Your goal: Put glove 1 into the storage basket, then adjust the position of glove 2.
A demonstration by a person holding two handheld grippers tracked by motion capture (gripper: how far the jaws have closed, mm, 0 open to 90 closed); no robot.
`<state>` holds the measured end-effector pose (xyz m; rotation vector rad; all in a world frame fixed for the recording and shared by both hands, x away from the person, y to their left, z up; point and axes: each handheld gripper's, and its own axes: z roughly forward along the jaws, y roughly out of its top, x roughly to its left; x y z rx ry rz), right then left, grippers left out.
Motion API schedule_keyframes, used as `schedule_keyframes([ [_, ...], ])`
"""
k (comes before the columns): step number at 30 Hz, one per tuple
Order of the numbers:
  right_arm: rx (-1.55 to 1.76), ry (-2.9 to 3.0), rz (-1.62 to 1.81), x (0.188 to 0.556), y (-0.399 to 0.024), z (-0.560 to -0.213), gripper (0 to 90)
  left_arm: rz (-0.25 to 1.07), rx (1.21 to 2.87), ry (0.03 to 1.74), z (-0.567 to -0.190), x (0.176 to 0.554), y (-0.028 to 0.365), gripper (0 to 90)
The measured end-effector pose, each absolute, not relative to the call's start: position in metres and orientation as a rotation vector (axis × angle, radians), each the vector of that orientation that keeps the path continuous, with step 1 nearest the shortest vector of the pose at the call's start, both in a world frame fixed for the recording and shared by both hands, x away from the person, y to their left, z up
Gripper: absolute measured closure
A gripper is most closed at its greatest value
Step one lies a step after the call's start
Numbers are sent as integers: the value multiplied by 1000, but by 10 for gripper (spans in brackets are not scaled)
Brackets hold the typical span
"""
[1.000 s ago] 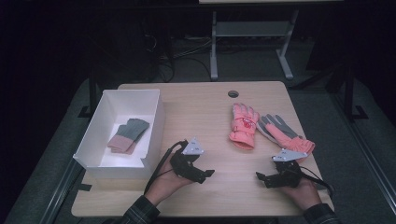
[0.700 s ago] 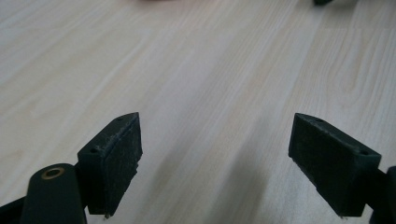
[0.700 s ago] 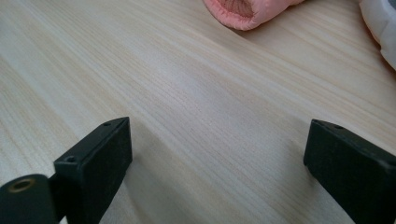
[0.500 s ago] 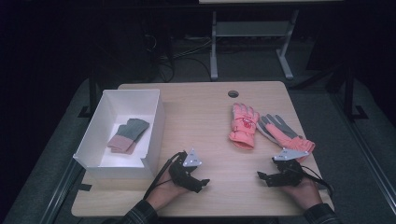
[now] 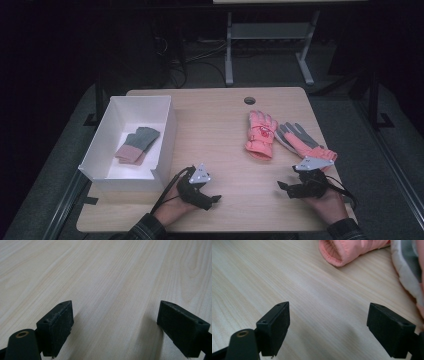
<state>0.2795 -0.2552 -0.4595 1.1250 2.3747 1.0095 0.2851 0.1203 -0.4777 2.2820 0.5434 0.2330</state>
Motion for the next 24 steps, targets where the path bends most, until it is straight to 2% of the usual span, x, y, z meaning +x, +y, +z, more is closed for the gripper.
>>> schedule_keyframes([
  [10, 1143, 2346, 1009, 285, -263, -448, 181, 224, 2282, 544, -478, 283, 124, 133],
  [24, 1161, 2266, 1055, 310, -286, -418, 295, 203, 2281, 499, -478, 282, 128, 132],
])
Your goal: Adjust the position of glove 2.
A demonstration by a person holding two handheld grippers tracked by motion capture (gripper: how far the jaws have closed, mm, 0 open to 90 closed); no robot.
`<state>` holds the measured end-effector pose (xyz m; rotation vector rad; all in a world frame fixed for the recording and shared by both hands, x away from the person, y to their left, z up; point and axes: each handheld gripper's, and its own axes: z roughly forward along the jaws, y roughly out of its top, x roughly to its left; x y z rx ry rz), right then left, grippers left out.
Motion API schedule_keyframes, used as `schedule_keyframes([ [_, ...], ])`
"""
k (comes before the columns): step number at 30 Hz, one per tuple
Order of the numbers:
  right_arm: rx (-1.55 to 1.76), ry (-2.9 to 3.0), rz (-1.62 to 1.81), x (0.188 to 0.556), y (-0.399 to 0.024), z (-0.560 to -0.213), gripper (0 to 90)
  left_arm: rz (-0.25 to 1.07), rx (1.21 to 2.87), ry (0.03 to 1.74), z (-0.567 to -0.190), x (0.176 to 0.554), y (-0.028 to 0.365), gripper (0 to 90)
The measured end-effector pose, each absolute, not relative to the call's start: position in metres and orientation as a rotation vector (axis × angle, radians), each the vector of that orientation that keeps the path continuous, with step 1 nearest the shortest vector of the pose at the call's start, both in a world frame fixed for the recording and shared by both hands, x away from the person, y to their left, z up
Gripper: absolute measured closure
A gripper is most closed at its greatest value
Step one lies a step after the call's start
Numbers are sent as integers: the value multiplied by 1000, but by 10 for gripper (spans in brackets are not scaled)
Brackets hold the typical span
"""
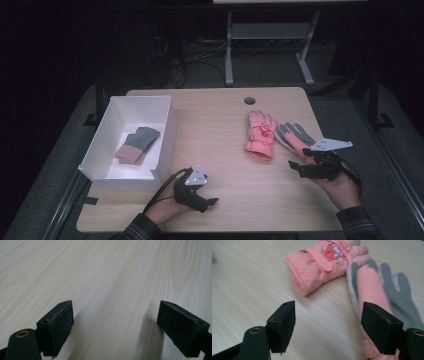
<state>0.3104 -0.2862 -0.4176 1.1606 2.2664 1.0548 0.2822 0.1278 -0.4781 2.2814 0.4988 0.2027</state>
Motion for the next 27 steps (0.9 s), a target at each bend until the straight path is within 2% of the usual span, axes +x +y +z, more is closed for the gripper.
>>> schedule_keyframes([
  [16, 1249, 2206, 1012, 356, -327, -410, 387, 198, 2295, 481, -477, 283, 129, 131],
  [19, 1278, 2198, 997, 364, -333, -414, 434, 198, 2295, 482, -477, 283, 129, 131],
  [27, 1306, 2219, 961, 379, -343, -427, 634, 198, 2294, 482, -478, 283, 129, 131],
])
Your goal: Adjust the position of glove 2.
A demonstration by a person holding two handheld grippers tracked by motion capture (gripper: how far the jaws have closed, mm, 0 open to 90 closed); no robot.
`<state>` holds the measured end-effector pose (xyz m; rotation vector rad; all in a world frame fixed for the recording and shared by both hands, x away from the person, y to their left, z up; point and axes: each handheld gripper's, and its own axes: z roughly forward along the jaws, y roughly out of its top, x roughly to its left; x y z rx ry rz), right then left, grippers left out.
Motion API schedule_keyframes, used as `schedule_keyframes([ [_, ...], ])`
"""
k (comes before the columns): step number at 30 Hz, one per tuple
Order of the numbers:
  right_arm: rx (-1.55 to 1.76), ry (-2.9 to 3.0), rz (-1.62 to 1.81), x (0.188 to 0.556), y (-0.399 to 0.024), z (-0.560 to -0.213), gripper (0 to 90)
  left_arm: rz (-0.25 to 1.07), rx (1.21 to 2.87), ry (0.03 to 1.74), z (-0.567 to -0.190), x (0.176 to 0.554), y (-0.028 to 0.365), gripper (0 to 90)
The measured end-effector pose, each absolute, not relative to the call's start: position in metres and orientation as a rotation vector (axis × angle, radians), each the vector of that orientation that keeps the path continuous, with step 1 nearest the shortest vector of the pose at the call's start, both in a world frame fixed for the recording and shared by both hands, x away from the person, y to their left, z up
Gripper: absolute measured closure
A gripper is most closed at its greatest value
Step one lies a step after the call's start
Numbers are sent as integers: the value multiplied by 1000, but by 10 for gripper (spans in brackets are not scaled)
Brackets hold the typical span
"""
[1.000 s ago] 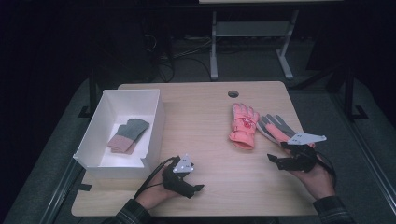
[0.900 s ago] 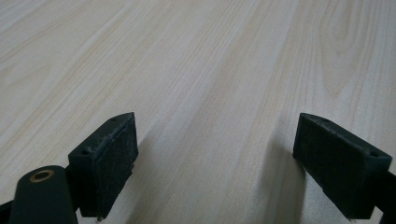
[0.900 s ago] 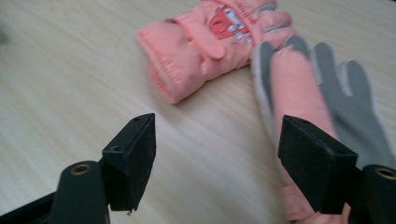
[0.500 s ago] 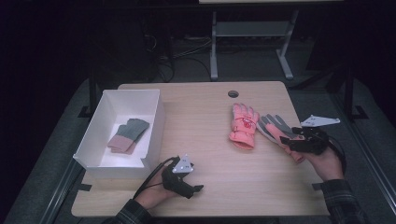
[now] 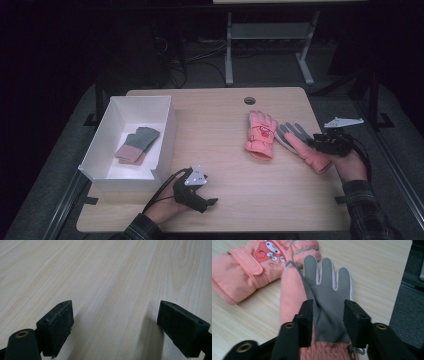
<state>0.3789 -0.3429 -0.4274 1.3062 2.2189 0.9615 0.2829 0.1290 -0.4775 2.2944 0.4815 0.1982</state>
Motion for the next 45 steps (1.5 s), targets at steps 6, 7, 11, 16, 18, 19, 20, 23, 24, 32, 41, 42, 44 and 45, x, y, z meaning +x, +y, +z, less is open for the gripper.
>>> schedule_keyframes([
  [6, 1312, 2246, 920, 384, -341, -439, 672, 198, 2295, 481, -477, 283, 129, 131],
  [7, 1323, 2243, 922, 385, -341, -440, 681, 198, 2295, 481, -477, 283, 129, 131],
  [11, 1318, 2249, 884, 387, -342, -448, 740, 198, 2294, 481, -478, 283, 129, 131],
  [16, 1312, 2256, 865, 388, -340, -453, 840, 198, 2295, 481, -477, 283, 129, 131],
  [18, 1303, 2257, 860, 388, -340, -453, 870, 198, 2295, 482, -478, 283, 129, 131],
  [19, 1308, 2259, 864, 388, -340, -452, 877, 198, 2295, 481, -478, 283, 129, 131],
  [20, 1304, 2260, 873, 389, -342, -452, 881, 198, 2294, 482, -478, 283, 129, 131],
  [23, 1309, 2249, 918, 388, -345, -449, 888, 198, 2294, 482, -478, 283, 129, 131],
  [24, 1322, 2246, 930, 387, -346, -447, 890, 198, 2295, 482, -477, 283, 129, 131],
  [32, 1347, 2241, 983, 381, -352, -430, 892, 199, 2295, 482, -477, 283, 129, 131],
  [41, 1314, 2251, 1123, 365, -347, -397, 892, 196, 2297, 483, -477, 283, 129, 131],
  [42, 1310, 2258, 1136, 362, -344, -395, 892, 196, 2298, 482, -477, 283, 129, 131],
  [44, 1295, 2271, 1148, 359, -338, -393, 892, 196, 2298, 483, -477, 283, 129, 131],
  [45, 1288, 2277, 1152, 356, -335, -392, 892, 194, 2291, 489, -478, 283, 128, 131],
])
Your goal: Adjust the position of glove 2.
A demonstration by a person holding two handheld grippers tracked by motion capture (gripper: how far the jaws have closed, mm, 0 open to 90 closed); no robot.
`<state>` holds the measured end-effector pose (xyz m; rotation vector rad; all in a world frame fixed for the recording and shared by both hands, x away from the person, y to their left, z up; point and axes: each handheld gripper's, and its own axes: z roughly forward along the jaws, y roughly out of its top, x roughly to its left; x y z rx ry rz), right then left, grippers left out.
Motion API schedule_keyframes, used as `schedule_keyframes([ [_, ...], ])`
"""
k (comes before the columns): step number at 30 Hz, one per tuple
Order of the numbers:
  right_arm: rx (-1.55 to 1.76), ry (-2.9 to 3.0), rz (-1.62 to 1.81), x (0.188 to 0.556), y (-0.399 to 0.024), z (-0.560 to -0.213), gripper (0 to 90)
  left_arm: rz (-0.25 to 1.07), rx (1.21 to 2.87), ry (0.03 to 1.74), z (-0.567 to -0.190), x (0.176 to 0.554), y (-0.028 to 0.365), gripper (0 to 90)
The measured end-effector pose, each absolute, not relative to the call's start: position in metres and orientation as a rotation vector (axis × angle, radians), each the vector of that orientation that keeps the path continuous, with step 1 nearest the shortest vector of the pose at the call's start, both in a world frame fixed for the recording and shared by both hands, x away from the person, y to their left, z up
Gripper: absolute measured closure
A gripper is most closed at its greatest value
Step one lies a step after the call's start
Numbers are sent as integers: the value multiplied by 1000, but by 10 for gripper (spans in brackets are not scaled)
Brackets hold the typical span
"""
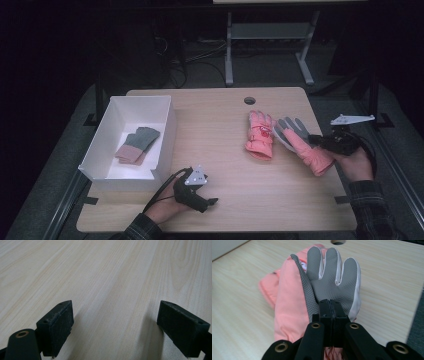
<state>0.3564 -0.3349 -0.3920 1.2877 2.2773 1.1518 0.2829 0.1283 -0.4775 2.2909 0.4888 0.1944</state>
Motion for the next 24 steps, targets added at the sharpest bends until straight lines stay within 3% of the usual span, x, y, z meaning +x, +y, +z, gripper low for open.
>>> schedule_keyframes([
  [24, 1088, 2495, 1213, 301, -232, -397, 892, 203, 2280, 493, -478, 284, 127, 131],
])
